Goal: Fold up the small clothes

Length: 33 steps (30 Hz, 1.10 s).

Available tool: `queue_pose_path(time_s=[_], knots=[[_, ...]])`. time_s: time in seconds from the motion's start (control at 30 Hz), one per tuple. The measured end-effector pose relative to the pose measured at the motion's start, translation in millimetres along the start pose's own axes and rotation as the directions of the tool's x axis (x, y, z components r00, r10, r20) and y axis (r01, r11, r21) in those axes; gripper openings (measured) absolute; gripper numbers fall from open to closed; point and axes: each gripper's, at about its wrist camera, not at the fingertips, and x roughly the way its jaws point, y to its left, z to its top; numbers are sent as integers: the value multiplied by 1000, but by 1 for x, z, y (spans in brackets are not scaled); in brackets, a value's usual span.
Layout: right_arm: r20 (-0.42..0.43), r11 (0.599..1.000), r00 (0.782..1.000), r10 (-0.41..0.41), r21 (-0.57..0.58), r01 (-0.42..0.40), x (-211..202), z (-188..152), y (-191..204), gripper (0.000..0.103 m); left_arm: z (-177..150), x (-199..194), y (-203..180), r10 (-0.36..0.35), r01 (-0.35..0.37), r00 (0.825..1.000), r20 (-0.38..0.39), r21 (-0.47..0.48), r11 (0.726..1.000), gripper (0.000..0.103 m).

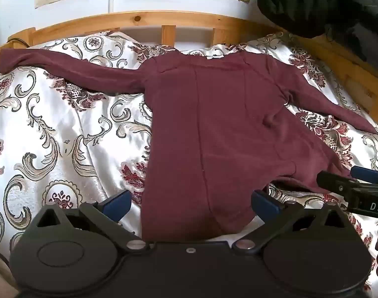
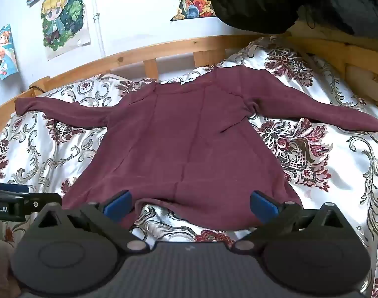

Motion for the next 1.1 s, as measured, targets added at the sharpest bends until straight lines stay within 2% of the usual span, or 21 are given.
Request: queue_pose_path(time_s=[1.1], knots=[[-5,1000,1000,-12,14,12,-1,-2,-2,103,-2,2,1,-5,5,1000,0,9,1000,102]])
